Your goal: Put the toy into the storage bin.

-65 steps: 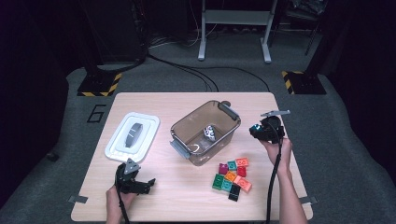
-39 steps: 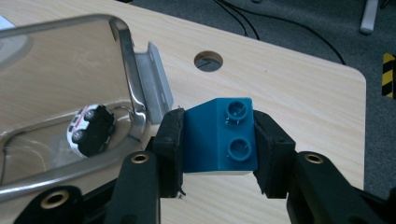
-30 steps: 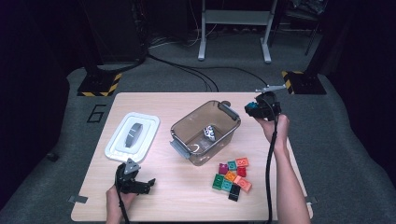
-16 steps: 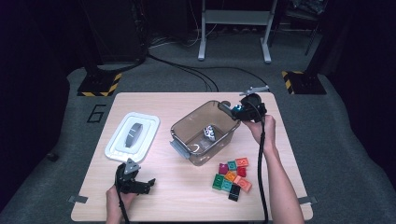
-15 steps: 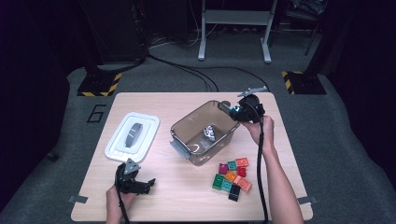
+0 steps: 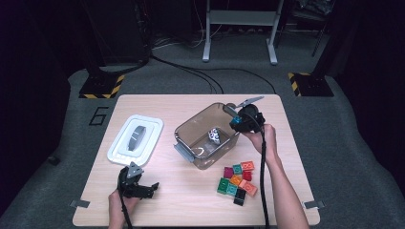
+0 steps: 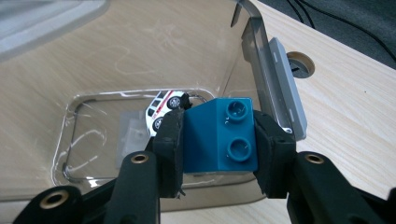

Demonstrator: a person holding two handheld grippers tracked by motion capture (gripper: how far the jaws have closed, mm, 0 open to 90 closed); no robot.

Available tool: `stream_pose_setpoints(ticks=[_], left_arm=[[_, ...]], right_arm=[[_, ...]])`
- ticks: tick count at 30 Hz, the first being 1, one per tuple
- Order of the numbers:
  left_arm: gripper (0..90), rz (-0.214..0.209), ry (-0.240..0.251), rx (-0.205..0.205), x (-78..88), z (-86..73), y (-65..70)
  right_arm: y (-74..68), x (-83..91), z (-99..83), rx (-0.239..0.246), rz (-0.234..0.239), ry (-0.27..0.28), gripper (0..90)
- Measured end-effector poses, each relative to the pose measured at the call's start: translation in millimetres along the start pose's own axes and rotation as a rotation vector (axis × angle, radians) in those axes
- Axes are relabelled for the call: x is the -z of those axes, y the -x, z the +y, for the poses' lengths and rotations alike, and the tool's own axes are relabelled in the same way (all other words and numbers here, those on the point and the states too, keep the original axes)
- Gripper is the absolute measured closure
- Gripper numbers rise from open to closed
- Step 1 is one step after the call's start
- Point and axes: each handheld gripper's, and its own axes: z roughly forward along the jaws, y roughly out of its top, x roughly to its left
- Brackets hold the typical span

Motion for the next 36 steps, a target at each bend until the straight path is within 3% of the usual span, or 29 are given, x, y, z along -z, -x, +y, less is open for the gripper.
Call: stream_pose_setpoints(ticks=[22,26,30,31,36], left_arm=[[0.5,0.002,-0.001,-0.005,0.1,0.1,-0.4],[0.5,0.001,-0.001,-0.005,0.0,0.1,-0.4],[0.5,0.002,-0.001,-0.005,0.0,0.1,-0.4],[0.5,0.001,0.000,-0.005,0.0,0.1,-0.4],[0.5,0.002,0.000,-0.004,0.0,0.1,-0.4]], right_arm=[[-4.0,-2.0,-1.4,0.040,0.001,-0.046,57.3],[-3.2,-3.0,-2.1,0.034,-0.007,-0.063,52.8],[-1.9,-0.9,-4.3,0.024,-0.002,-0.044,47.1],[-2.2,2.3,-4.7,0.016,-0.005,-0.030,40.5],[-1.5,15.6,-7.0,-0.003,-0.006,0.032,29.0]])
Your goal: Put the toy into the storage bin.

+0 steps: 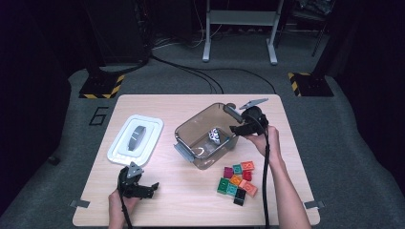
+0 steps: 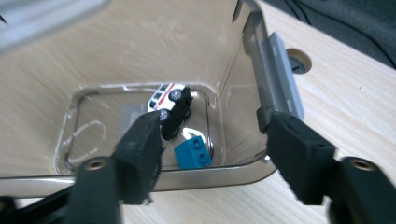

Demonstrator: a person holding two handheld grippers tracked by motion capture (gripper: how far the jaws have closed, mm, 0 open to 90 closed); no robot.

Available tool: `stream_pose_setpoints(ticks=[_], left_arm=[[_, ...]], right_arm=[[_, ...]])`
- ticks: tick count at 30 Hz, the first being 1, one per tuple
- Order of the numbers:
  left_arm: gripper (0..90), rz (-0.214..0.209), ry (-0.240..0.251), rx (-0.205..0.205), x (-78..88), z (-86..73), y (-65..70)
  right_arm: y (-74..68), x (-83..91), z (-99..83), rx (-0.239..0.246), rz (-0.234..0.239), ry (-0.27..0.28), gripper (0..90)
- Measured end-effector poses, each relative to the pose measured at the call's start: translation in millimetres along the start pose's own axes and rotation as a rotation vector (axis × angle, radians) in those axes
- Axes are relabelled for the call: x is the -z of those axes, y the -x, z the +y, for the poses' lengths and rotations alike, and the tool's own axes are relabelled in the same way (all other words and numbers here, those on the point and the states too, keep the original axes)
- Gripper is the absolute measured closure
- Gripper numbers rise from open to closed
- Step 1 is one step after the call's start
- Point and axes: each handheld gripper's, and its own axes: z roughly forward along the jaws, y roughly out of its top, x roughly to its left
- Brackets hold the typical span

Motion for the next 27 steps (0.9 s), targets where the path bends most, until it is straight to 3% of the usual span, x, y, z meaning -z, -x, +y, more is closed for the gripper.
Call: stream_pose_setpoints(ticks=[6,8,13,21,27], left_arm=[[0.5,0.000,0.000,0.000,0.0,0.0,0.0],[0.5,0.000,0.000,-0.001,0.0,0.0,-0.1],[0.5,0.000,0.000,-0.001,0.0,0.0,0.0],[0.5,0.001,0.000,0.000,0.1,0.0,0.1],[0.5,0.000,-0.001,0.000,0.1,0.0,0.1]], right_arm=[[1.9,16.0,-4.2,-0.018,-0.012,0.043,19.5],[3.8,22.9,-7.9,-0.048,-0.027,0.061,14.7],[9.0,33.6,-25.0,-0.071,-0.029,0.072,13.7],[10.4,33.5,-55.6,-0.118,-0.035,0.044,9.4],[6.9,26.3,-76.5,-0.128,-0.031,0.017,8.2]])
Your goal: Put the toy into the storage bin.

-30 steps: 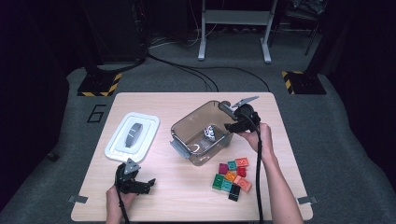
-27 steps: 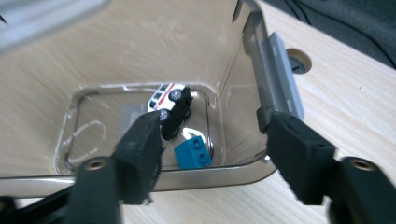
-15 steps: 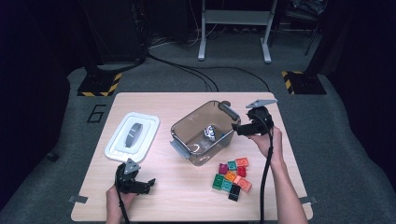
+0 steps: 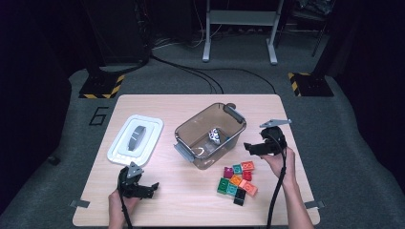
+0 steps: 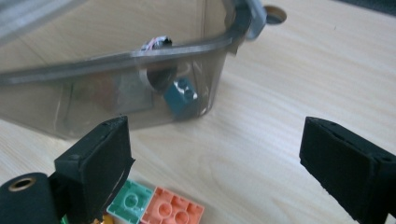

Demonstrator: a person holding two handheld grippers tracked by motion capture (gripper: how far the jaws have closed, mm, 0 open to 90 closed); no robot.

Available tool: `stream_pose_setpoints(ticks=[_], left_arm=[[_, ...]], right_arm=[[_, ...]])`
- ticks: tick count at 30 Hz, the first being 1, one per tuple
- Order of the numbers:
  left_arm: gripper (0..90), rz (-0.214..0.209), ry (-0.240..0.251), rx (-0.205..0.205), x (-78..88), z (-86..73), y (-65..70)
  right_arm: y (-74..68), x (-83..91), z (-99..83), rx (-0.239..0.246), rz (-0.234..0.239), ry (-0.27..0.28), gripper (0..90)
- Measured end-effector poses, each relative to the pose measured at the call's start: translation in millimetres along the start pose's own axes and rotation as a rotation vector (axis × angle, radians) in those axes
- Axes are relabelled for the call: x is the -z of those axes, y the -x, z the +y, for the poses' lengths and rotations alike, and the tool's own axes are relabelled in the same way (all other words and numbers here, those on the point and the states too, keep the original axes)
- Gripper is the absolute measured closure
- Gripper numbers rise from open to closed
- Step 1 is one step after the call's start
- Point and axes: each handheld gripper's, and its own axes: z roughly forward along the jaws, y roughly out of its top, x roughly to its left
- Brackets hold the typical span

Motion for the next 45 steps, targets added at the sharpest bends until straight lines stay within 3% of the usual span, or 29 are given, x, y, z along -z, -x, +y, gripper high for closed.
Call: stream_pose_setpoints(ticks=[9,10,16,22,23,35,45], left_arm=[[0.5,0.001,0.001,0.001,0.0,0.0,0.1],[0.5,0.001,0.001,0.001,0.0,0.0,0.1],[0.5,0.001,0.000,0.000,0.0,0.0,0.0],[0.5,0.000,0.000,0.001,0.0,0.0,0.0],[0.5,0.000,0.000,0.001,0.0,0.0,0.0],[0.5,0.000,0.000,0.001,-0.1,0.0,0.0],[0.5,0.000,0.000,0.000,0.0,0.0,0.0]], right_arm=[[-9.5,-19.2,-33.6,-0.039,0.006,-0.058,14.7],[-9.0,-24.2,-42.0,-0.061,0.006,-0.081,19.7],[-6.0,-32.6,-60.1,-0.116,0.010,-0.113,29.5],[-4.5,-35.3,-65.0,-0.124,0.005,-0.130,39.1],[-2.7,-35.0,-66.4,-0.144,-0.001,-0.142,44.4],[7.8,-37.0,-70.4,-0.222,0.006,-0.154,62.9],[6.1,-41.4,-68.7,-0.227,-0.012,-0.157,81.8]])
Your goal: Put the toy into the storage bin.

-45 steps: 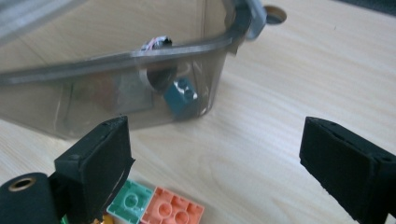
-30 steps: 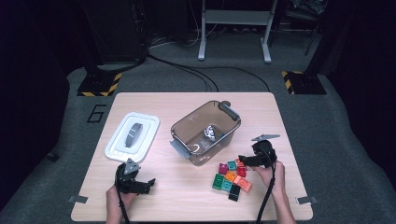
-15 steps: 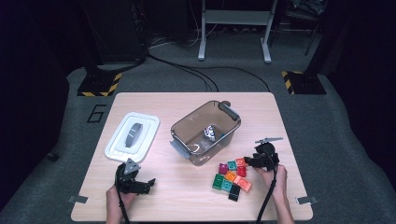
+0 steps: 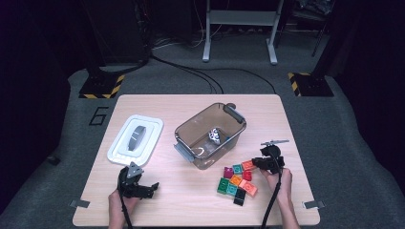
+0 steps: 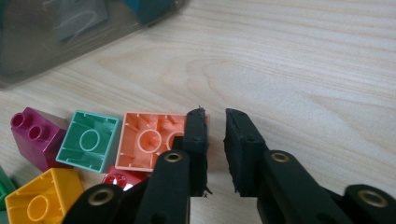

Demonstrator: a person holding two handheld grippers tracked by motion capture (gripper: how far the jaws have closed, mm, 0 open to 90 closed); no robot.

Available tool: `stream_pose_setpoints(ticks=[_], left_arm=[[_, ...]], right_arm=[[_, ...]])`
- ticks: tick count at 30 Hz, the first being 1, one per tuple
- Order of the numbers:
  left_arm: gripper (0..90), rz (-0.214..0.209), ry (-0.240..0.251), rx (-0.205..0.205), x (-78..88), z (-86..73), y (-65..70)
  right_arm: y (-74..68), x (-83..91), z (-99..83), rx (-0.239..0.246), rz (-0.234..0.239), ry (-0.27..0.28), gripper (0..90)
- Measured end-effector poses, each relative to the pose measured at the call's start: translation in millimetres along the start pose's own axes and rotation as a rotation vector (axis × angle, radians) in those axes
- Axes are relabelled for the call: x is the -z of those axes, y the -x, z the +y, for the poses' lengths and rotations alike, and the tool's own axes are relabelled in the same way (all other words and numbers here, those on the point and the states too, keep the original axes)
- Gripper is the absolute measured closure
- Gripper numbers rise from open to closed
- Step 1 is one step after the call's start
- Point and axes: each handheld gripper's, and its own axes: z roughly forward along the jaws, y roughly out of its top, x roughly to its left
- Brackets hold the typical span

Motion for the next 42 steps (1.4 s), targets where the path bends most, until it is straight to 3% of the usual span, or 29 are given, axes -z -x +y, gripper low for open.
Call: stream_pose_setpoints(ticks=[3,21,30,37,42], left_arm=[[0.6,0.000,0.000,0.000,0.0,0.0,0.0],[0.6,0.000,-0.003,-0.003,0.1,0.1,-0.4],[0.5,-0.002,0.001,0.004,-0.1,0.0,0.2],[0.5,-0.002,-0.002,0.001,0.1,0.0,0.0],[0.5,-0.002,-0.002,0.001,0.0,0.0,0.0]], right_arm=[[-1.6,-0.3,1.2,0.002,-0.010,0.006,87.5],[-5.3,11.3,10.5,0.067,-0.043,0.085,90.0],[-5.3,14.1,16.2,0.078,-0.065,0.089,90.0],[-4.4,26.2,27.2,0.090,-0.082,0.118,90.0],[-0.7,31.8,35.1,0.074,-0.080,0.130,90.0]])
